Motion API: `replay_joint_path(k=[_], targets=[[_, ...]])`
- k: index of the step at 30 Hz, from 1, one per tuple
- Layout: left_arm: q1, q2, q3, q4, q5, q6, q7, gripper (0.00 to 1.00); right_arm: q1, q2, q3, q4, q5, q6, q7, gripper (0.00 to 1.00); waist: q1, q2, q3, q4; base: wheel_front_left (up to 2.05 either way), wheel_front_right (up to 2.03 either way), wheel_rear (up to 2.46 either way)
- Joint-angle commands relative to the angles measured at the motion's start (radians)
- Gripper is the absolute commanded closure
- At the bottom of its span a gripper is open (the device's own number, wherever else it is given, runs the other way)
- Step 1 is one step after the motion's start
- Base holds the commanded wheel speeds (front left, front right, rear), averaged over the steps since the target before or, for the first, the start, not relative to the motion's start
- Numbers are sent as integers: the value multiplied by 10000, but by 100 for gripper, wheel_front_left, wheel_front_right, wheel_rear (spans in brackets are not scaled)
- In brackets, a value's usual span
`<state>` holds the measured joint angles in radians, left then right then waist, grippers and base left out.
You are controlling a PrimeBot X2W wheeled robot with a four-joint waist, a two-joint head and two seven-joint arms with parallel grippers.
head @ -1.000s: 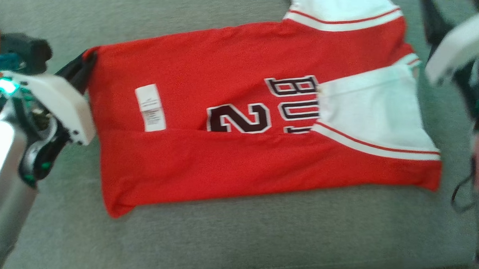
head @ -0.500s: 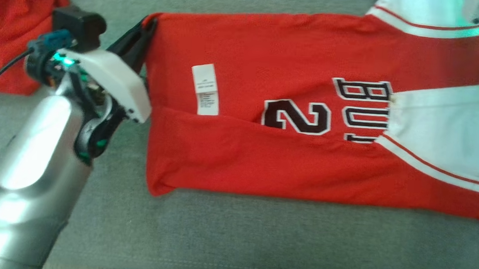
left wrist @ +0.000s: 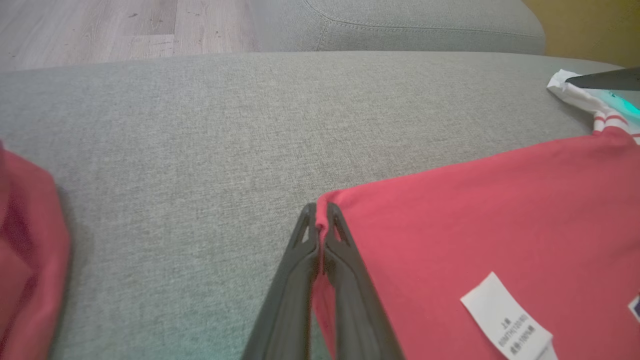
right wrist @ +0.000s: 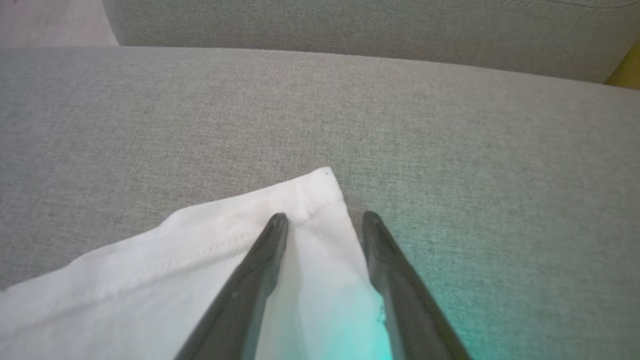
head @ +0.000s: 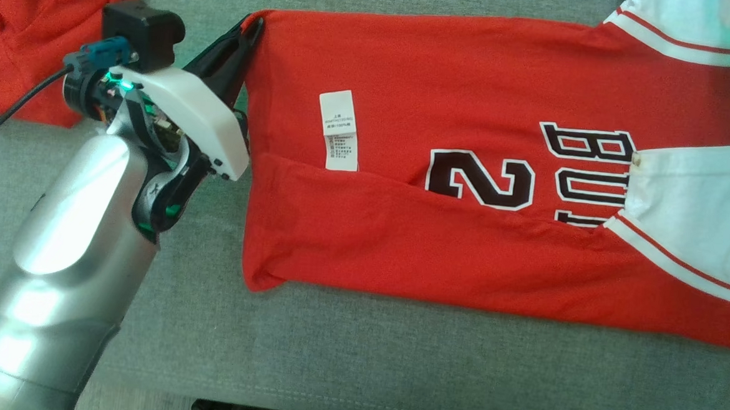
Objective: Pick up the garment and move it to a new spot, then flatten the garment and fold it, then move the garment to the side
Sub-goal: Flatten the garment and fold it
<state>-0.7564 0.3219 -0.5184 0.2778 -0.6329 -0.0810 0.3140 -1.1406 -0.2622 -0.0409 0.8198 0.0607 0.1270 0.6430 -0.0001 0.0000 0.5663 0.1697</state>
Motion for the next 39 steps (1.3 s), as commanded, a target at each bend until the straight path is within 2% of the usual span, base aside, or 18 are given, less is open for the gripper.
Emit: replay_joint_path(k=[1, 2, 3, 12, 19, 24, 28, 33, 38, 39], targets=[[-406, 374, 348, -228, -21, -17, -85, 100, -107, 254, 148, -126, 43, 37, 53, 60, 1, 0, -5, -21, 0, 0, 0], [-417, 386, 349, -208, -32, -24, -92, 100, -101, 264, 180, -69, 85, 37, 7, 78, 1, 0, -2, -30, 0, 0, 0], [-426, 394, 351, -190, -46, -30, -99, 100, -97, 274, 214, -26, 127, 37, -66, 100, 1, 0, 2, -42, 0, 0, 0], [-496, 508, 360, 65, -66, -47, -175, 100, -154, 144, 862, -93, 294, 37, -1871, 100, 1, 0, -78, -270, 0, 0, 0], [-286, 824, 371, 344, -34, -62, -274, 100, 479, -96, 2164, -518, 1557, 37, -3249, 100, 1, 0, -667, -766, 0, 0, 0], [129, 1126, 261, 438, 13, -69, -223, 100, 1675, -568, 3094, -1564, 2725, 37, -4019, 100, 1, 0, -1389, -1199, 0, 0, 0], [623, 1303, 235, 430, -41, 9, -214, 100, 2924, -1009, 3441, -2530, 3413, 37, -4305, 100, 1, 0, -2029, -1507, 0, 0, 0], [1414, 1516, 236, 279, -137, 133, -347, 100, 4516, -1146, 3247, -3719, 4047, 37, -4434, 100, 1, 0, -2731, -1843, 0, 0, 0], [2271, 1707, 313, -102, -111, 362, -859, 100, 6096, -1023, 2947, -4767, 4031, 37, -4420, 100, 1, 0, -3281, -2096, 0, 0, 0], [2595, 1788, 370, -325, -41, 527, -1123, 100, 6680, -924, 2807, -5119, 3933, 37, -4400, 100, 1, 0, -3425, -2168, 0, 0, 0]])
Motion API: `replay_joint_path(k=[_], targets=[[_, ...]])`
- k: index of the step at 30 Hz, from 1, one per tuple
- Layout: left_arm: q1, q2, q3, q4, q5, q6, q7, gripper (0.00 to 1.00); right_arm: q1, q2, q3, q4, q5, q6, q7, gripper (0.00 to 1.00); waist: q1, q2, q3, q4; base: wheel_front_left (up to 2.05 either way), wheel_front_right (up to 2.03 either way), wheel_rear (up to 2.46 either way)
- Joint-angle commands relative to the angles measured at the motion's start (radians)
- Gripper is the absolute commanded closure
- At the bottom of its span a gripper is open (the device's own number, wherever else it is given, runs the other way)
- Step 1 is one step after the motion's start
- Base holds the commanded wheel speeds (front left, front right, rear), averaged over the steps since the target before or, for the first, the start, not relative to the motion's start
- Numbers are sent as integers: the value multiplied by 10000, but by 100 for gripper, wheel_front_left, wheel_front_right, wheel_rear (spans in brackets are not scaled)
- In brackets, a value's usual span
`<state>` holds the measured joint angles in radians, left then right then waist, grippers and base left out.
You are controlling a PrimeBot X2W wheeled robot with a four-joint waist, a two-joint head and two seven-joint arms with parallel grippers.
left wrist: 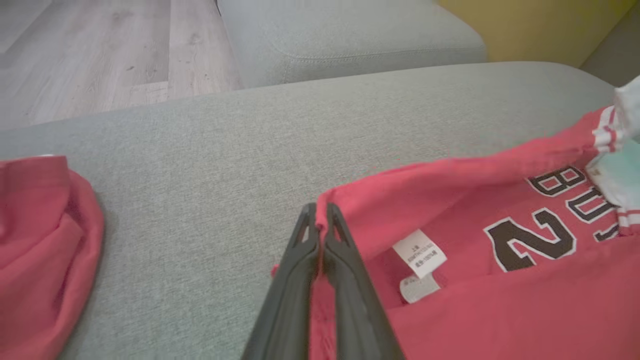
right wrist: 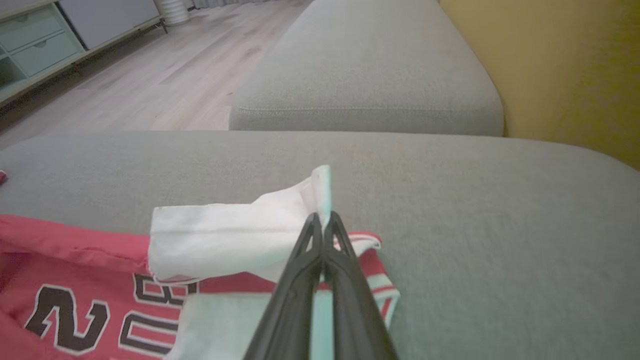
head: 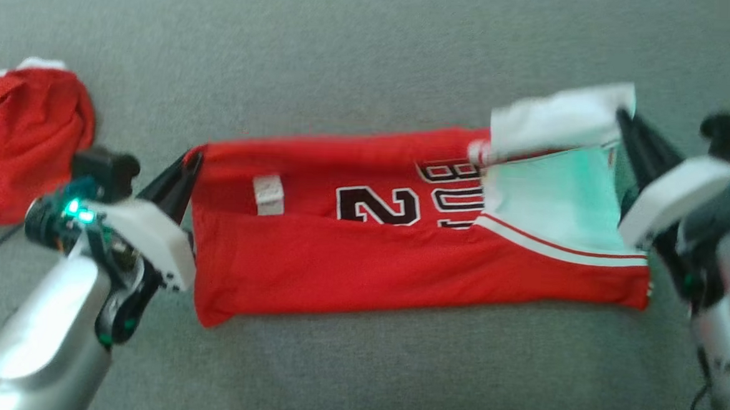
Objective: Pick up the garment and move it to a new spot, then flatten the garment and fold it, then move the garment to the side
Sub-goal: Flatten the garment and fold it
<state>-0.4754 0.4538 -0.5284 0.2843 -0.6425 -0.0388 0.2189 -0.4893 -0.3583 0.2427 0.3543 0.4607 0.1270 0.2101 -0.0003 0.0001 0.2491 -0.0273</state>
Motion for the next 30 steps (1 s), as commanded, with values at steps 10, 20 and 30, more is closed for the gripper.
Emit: replay_joint_path(k=[10, 20, 30], targets=[[1722, 359, 494, -1148, 148, 956, -1224, 100, 2254, 818, -934, -1280, -615, 37, -90, 92, 3, -1, -527, -291, 0, 0, 0], [2873, -213, 598, -782, 204, 1571, -2694, 0, 3633, 1389, -1699, -1135, -1224, 37, -959, 0, 3, -1, -902, -257, 0, 0, 0], [3708, -778, 999, -1108, 188, 2386, -4073, 0, 4566, 1683, -2766, -1803, -1477, 37, -771, 0, 3, -1, -1411, 12, 0, 0, 0]])
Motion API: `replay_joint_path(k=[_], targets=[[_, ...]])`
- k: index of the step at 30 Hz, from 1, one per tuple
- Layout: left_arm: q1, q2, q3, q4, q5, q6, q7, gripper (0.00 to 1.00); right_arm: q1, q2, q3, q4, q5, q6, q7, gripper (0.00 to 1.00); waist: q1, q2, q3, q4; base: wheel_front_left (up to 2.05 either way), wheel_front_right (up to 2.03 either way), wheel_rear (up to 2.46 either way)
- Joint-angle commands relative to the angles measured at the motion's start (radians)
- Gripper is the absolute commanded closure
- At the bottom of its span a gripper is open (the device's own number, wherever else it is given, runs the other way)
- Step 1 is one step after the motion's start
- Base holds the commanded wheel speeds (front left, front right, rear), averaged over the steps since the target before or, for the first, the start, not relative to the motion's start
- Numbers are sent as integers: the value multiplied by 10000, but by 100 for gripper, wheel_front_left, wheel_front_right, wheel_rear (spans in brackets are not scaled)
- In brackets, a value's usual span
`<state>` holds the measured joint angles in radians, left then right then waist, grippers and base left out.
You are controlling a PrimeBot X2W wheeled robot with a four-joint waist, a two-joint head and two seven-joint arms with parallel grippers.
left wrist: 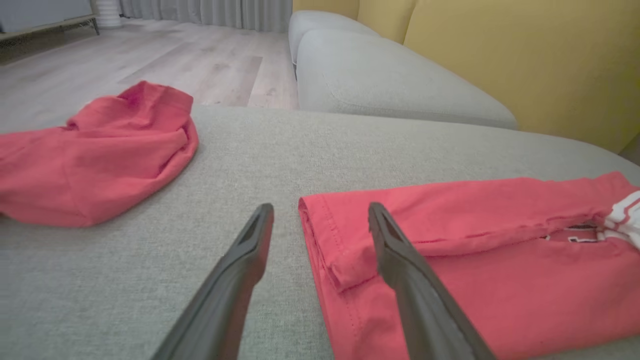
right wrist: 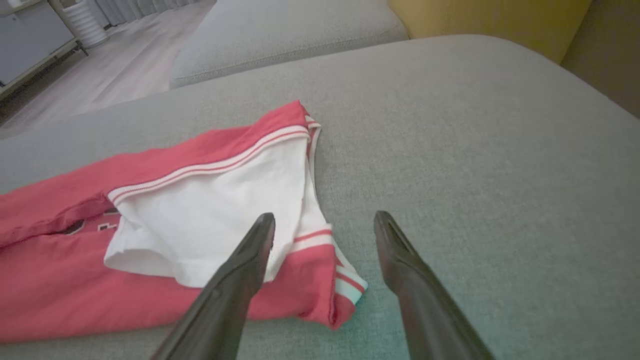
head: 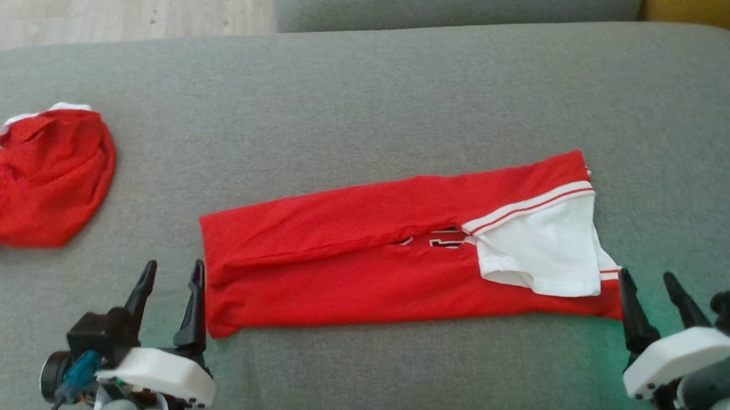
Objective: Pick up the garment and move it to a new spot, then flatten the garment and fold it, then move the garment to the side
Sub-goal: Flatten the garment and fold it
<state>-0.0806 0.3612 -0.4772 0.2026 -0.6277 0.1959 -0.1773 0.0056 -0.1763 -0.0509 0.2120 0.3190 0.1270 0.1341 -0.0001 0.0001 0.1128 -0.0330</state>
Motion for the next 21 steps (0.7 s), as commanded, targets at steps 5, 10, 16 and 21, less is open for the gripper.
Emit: replay_joint_path(k=[5, 10, 16, 21], targets=[[92, -74, 763, -792, 25, 569, -393, 0, -857, -31, -92, -417, -273, 37, 492, 0, 1, -1, -115, 504, 0, 0, 0], [344, -214, 756, -1128, 42, 798, -460, 0, -1466, -69, -540, 433, -587, 37, 928, 0, 1, -1, -20, 1043, 0, 0, 0], [398, -266, 641, -1347, 65, 846, -427, 0, -1922, -128, -1021, 1897, -755, 37, 1315, 0, 1, -1, 139, 1690, 0, 0, 0], [375, -266, 583, -1384, 68, 839, -409, 0, -2179, -101, -1112, 2809, -730, 37, 1537, 0, 1, -1, 162, 1966, 0, 0, 0]])
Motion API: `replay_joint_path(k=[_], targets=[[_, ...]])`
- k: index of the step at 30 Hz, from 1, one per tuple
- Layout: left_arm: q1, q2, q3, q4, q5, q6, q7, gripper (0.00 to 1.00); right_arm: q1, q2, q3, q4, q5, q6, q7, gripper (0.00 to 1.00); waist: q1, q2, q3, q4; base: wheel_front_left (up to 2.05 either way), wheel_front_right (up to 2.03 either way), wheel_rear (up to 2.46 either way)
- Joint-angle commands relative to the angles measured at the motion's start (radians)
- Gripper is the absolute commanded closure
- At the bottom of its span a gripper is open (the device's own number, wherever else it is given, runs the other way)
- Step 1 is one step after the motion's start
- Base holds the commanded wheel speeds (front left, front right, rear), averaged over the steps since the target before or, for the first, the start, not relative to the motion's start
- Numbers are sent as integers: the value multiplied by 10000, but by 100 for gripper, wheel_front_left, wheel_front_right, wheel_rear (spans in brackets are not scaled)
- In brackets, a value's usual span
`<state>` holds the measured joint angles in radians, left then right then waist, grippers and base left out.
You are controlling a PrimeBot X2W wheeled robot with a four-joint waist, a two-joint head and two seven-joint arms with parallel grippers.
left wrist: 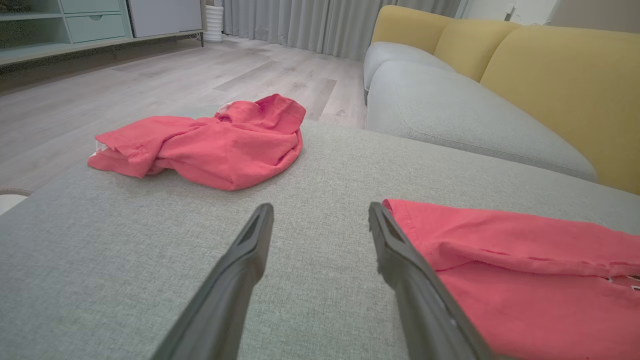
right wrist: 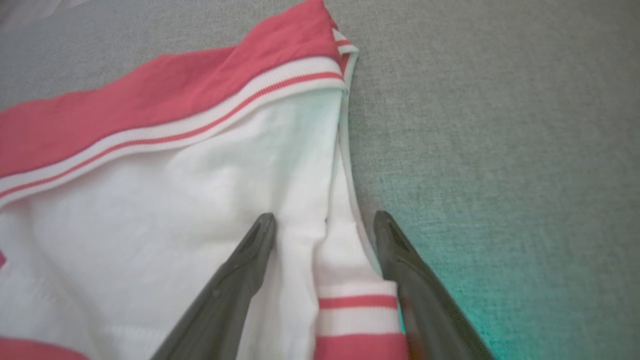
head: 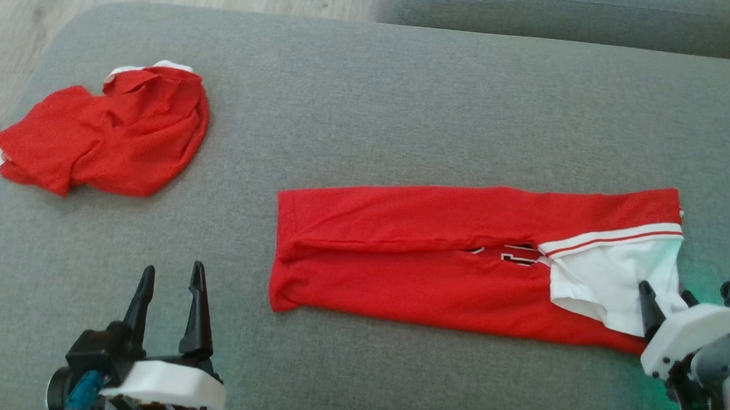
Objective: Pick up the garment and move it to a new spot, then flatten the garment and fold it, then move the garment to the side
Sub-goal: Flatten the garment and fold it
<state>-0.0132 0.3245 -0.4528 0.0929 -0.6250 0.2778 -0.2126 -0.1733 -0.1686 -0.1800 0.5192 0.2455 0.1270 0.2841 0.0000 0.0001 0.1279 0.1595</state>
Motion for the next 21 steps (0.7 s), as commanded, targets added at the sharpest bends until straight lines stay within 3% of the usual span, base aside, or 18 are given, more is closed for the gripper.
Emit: replay_joint_path(k=[1, 5, 6, 7, 9, 10, 11, 21], targets=[[-305, 104, 331, -281, 40, 16, -57, 0, -450, -171, 211, -100, 60, 37, 111, 0, 0, -1, 10, 69, 0, 0, 0], [-326, 110, 298, -266, 53, 27, -61, 0, -663, -102, 464, 495, 365, 37, 594, 0, 0, -1, -33, 107, 0, 0, 0], [-333, 107, 285, -271, 59, 26, -64, 0, -720, -63, 567, 600, 485, 37, 737, 18, 0, -1, -44, 94, 0, 0, 0], [-338, 104, 266, -286, 71, 35, -62, 0, -777, -51, 676, 674, 578, 37, 839, 48, 0, -1, -56, 71, 0, 0, 0], [-338, 113, 233, -321, 94, 53, -46, 0, -901, -73, 854, 767, 652, 37, 907, 72, 0, -1, -80, -10, 0, 0, 0], [-338, 113, 233, -321, 94, 53, -46, 0, -901, -73, 854, 767, 652, 37, 907, 72, 0, -1, -80, -10, 0, 0, 0], [-333, 135, 212, -352, 120, 73, -37, 0, -1064, -104, 961, 799, 654, 37, 803, 100, 0, -1, -113, -132, 0, 0, 0], [-238, 189, 82, -502, 163, 56, -24, 0, -1264, -810, 979, 465, 907, 37, 450, 100, 0, -1, -584, -1061, 0, 0, 0]])
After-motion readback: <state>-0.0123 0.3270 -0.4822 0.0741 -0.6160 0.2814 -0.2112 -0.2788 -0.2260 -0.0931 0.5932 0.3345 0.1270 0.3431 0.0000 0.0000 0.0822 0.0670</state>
